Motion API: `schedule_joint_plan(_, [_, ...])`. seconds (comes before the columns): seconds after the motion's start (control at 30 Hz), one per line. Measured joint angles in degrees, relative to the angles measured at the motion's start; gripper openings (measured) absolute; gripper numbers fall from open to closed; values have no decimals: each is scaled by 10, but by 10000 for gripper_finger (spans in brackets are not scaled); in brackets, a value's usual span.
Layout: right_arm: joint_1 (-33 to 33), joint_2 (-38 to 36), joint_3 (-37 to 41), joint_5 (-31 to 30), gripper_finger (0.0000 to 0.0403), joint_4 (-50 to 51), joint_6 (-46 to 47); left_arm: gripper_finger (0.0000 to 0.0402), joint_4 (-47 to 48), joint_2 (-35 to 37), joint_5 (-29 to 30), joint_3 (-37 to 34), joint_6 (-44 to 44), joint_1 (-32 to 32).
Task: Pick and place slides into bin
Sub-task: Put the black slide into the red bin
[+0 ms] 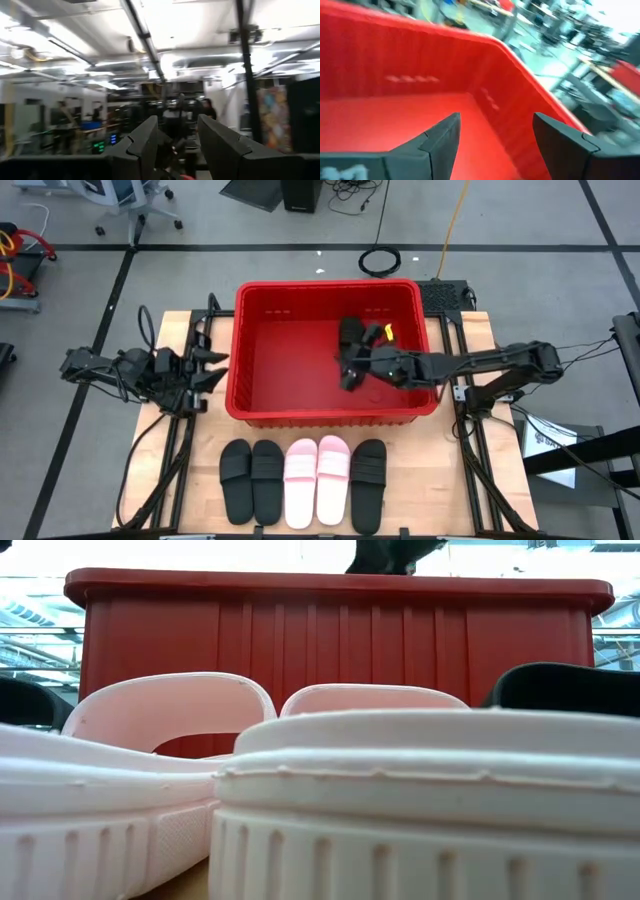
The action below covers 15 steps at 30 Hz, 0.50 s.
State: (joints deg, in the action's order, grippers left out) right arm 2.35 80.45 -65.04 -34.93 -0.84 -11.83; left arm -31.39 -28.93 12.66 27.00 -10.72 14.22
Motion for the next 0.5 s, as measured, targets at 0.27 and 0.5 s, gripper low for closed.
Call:
schedule_joint_plan(0.27, [57,-3,0,153,238,-61,44,147,-9,-36,-112,0,39,8])
schedule_joint_plan(0.5, [107,-3,14,289,238,-121,82,147,-58,-79,-211,0,61,43])
